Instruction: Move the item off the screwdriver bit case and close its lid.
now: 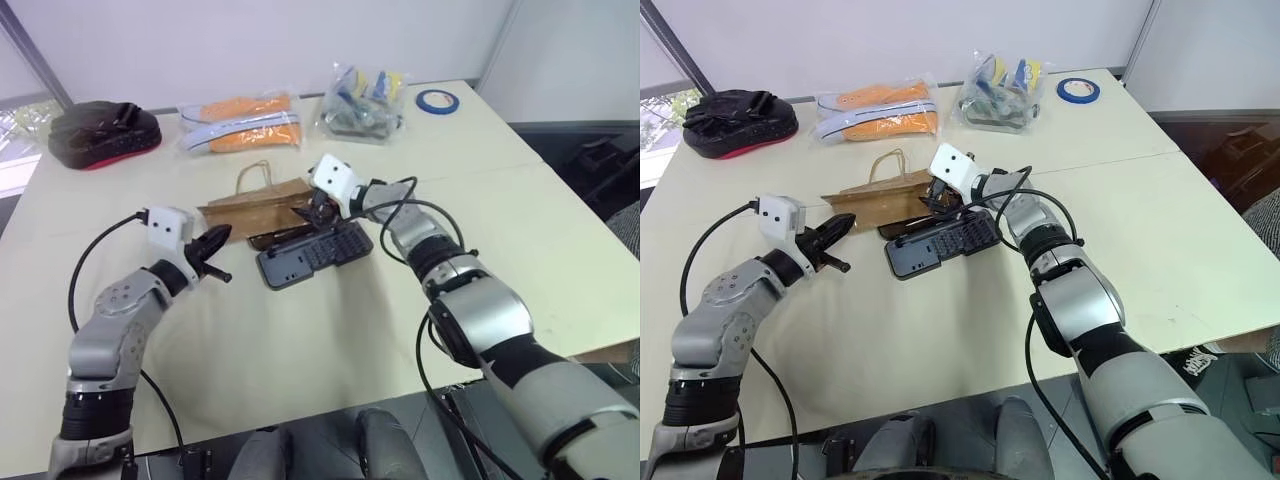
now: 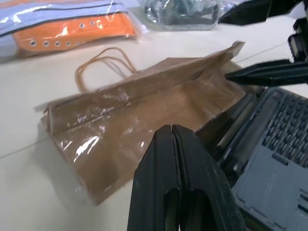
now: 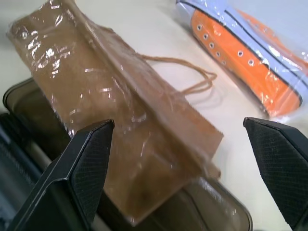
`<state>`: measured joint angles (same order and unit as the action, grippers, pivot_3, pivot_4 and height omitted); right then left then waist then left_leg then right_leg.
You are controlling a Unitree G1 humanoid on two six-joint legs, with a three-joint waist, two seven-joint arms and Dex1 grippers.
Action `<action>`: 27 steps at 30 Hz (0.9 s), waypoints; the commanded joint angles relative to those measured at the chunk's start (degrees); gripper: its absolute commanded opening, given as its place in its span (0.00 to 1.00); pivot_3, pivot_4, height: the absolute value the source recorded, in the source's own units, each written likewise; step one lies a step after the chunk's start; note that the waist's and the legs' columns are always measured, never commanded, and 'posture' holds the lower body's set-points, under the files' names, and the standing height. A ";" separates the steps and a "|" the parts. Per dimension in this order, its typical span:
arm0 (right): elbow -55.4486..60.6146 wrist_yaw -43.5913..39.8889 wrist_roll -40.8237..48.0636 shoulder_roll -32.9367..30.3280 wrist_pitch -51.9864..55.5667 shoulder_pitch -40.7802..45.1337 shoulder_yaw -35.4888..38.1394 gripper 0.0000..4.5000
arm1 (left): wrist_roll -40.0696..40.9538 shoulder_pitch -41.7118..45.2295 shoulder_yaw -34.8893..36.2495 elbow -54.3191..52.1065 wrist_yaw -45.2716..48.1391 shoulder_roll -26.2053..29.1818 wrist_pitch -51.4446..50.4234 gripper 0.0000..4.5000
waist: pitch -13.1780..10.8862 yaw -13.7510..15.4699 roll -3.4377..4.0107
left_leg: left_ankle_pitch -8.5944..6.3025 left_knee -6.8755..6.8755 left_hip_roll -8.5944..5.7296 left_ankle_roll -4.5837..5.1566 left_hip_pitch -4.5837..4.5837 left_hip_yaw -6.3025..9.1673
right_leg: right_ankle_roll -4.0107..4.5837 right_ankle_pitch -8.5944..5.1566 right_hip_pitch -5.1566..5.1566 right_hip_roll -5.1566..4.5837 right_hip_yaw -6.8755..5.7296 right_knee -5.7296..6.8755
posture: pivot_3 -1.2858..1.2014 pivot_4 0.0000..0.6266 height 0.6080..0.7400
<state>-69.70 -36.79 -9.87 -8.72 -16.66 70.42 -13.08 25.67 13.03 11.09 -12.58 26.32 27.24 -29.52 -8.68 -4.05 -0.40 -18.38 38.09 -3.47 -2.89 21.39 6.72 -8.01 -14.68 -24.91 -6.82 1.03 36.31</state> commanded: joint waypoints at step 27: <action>10.04 9.37 -1.13 -4.50 -5.07 -4.84 3.67 0.01 | -1.61 -1.29 0.81 -4.19 -2.66 -1.09 2.48 0.00 | 0.00 0.05 0.01 | 0.00 0.02 -0.03 0.00 0.01 -0.01 | 0.00 0.00 0.00 -0.02 0.02 0.03 | 0.52 0.24 1.00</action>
<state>-65.36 -29.54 -12.64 -12.08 -20.27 66.39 -11.86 24.22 11.62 11.90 -14.13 23.56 26.13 -28.10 -8.68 -4.00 -0.39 -18.37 38.11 -3.49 -2.89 21.40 6.71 -8.01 -14.68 -24.91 -6.83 1.05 36.35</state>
